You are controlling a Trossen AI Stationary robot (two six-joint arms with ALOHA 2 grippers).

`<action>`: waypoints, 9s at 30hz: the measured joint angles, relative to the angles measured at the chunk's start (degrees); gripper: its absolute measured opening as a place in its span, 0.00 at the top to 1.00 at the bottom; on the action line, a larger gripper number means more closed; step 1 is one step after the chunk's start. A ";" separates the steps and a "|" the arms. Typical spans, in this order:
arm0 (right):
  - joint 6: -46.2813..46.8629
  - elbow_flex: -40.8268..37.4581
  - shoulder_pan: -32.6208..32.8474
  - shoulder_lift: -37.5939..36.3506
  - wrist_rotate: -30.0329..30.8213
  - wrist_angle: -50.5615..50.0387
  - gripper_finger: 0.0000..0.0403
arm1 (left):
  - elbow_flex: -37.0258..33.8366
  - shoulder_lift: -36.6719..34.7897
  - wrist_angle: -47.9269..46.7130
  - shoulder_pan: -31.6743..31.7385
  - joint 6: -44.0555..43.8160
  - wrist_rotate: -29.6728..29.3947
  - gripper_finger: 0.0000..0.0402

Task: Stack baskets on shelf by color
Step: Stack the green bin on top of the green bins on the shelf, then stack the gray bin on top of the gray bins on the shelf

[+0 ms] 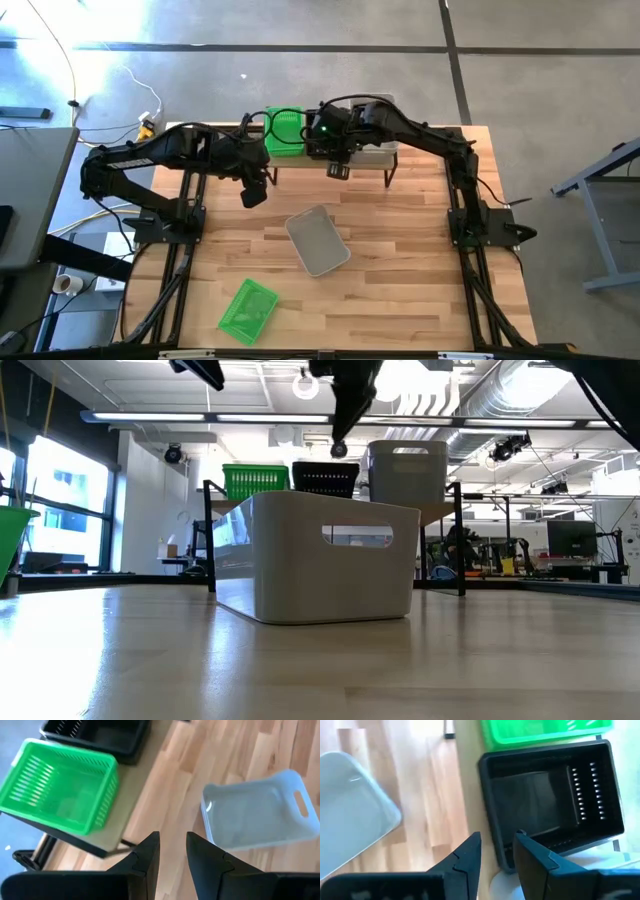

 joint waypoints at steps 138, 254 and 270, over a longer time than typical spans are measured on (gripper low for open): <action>43.27 2.61 33.95 -0.41 5.49 -11.19 0.76 | -21.70 -5.86 9.87 -46.10 -17.70 -9.28 1.00; 26.97 2.61 23.26 -0.41 -12.60 -9.22 0.75 | -1.84 -3.54 2.82 7.44 18.44 13.59 0.74; 33.77 2.53 30.75 2.14 -13.19 -6.08 0.75 | -1.84 -8.59 2.68 -9.06 5.83 13.70 0.74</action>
